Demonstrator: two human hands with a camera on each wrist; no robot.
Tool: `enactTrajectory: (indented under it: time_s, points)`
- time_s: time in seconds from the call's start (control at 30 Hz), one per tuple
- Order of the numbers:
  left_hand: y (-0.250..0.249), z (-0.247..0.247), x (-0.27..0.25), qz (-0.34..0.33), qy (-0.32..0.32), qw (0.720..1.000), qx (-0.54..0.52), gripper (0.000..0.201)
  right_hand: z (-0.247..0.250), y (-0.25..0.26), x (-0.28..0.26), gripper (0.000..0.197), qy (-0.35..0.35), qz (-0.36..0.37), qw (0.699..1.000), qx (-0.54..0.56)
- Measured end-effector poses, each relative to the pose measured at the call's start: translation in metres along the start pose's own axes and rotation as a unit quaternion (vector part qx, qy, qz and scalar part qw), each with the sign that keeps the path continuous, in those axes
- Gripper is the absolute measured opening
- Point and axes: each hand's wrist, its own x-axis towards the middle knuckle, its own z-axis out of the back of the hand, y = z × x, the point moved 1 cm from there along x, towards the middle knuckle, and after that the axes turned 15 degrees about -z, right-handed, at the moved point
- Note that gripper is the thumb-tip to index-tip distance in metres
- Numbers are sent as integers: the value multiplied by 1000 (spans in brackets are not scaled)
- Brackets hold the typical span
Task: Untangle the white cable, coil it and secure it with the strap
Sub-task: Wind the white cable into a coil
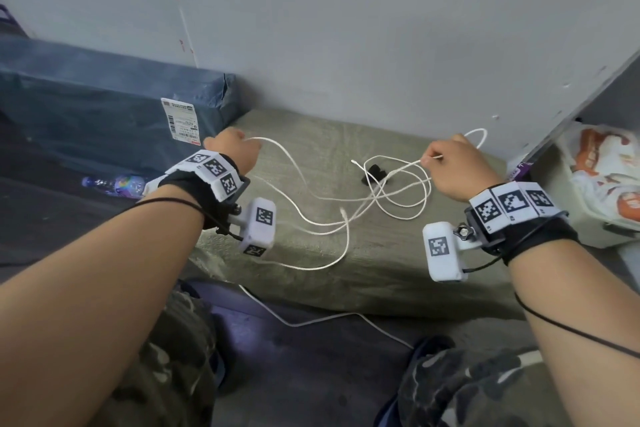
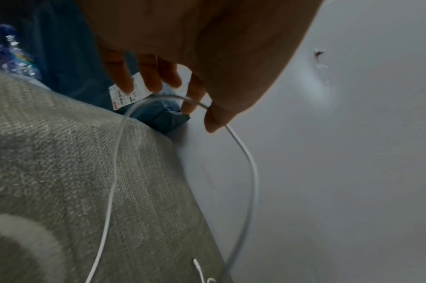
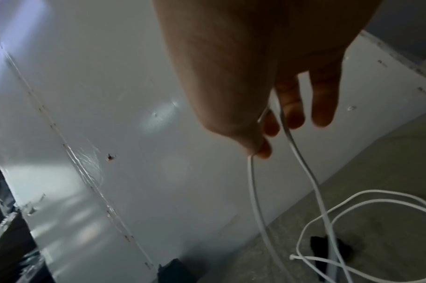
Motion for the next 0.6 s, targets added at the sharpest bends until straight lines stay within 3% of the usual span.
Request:
enactTrajectory:
  time_s: [0.1,0.2,0.3,0.37,0.5,0.6]
  points:
    - [-6,-1,-7,-47,-6,997,-54,63,2,6,-5,16,10,55,997,44]
    - [-25,-6,-19,-94,29,988,-121,77,3,12,-10,12,17,73,992,101]
    - [-42,-18,-29,-115,117,979,-117,55,2,18,-13,11,13,95,986,133]
    - [-49,-25,-37,-142,153,974,-85,38,1,21,-15,11,9,112,984,140]
    - [-52,-36,-45,-188,216,958,-2,60,-1,27,-20,11,6,132,979,158]
    - [-47,-43,-47,-189,272,934,134,75,0,31,-22,13,11,146,966,215]
